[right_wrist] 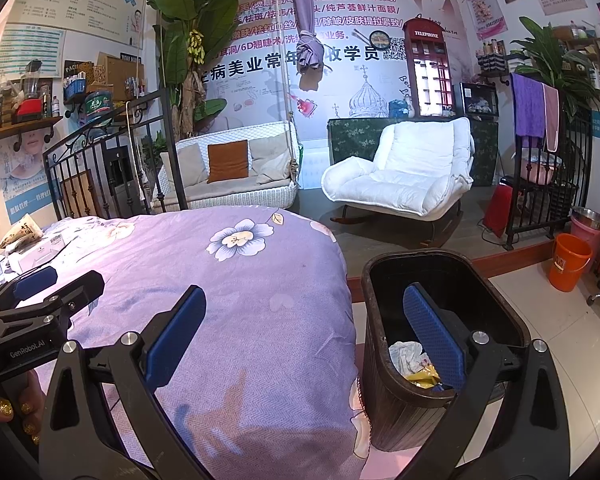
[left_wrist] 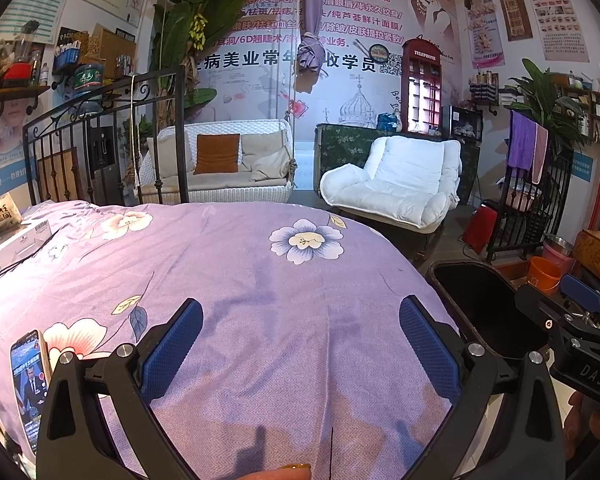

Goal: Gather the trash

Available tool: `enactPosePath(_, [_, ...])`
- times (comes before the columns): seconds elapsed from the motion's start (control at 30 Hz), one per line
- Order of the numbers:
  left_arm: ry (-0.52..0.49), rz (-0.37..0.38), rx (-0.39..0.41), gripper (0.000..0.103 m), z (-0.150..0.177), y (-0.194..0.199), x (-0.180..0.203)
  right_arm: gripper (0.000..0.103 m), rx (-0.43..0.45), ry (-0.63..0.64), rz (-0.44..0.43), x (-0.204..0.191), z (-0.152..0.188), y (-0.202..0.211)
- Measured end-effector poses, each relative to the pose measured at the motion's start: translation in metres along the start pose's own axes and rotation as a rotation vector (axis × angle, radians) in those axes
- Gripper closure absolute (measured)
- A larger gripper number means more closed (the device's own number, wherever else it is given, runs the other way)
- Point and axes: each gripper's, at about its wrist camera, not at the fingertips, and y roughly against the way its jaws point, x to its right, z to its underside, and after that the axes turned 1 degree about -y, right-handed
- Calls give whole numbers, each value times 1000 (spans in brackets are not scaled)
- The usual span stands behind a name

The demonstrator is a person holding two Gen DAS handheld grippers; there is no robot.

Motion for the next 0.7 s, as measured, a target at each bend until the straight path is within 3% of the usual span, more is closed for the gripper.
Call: enactPosePath(0.7, [0, 0, -2, 5, 0, 2, 2, 5, 0, -1, 1, -3, 5, -1])
